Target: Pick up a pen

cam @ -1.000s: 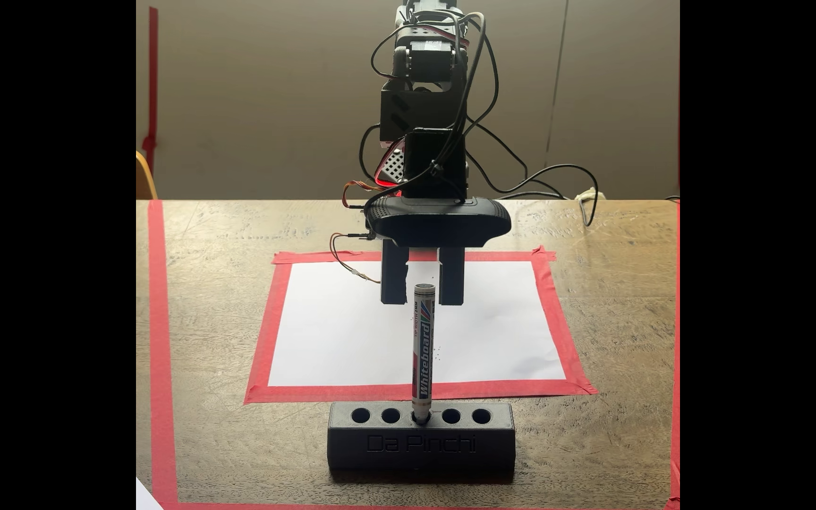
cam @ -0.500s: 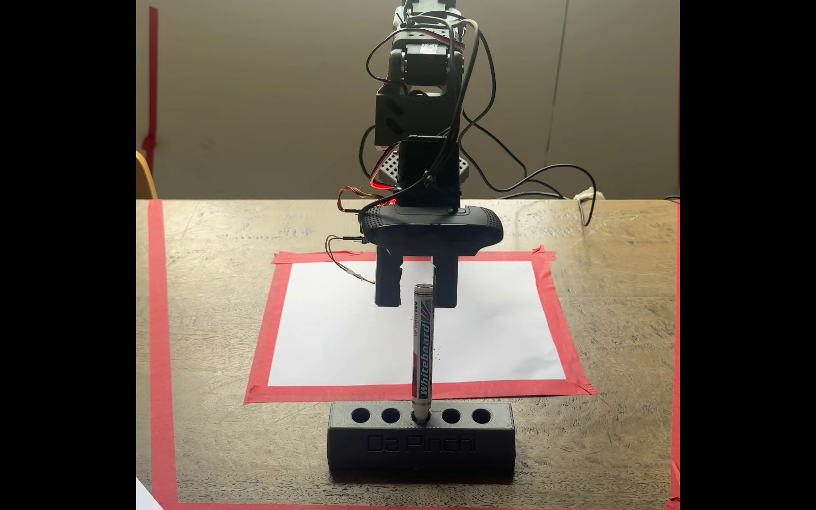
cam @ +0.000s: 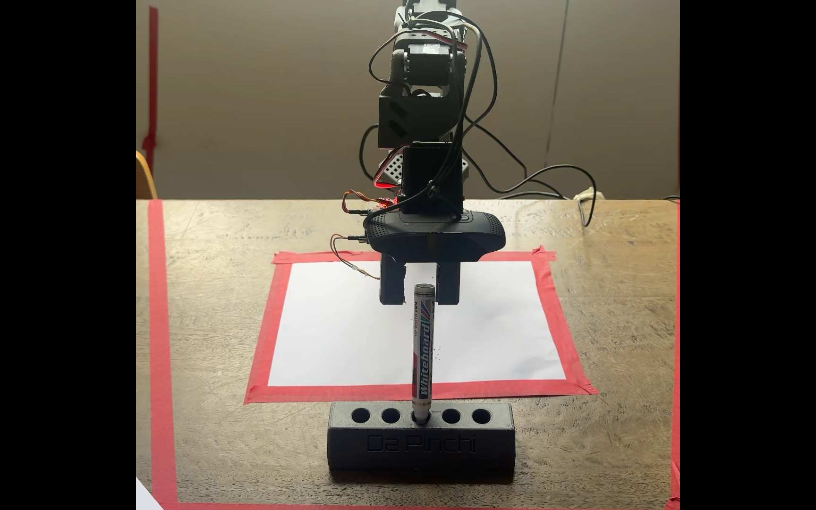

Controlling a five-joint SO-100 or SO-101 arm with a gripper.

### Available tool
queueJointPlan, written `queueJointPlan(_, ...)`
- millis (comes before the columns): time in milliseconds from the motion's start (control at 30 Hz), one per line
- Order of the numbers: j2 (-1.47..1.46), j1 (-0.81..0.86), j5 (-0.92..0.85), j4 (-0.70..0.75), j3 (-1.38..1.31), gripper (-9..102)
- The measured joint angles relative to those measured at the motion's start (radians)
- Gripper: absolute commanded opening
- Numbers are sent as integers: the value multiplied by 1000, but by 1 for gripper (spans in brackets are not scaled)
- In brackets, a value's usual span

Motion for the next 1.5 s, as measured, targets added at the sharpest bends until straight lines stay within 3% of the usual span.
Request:
queueJointPlan(933,0,-5,6,43,0,99)
queueJointPlan(1500,0,-14,6,-6,21,99)
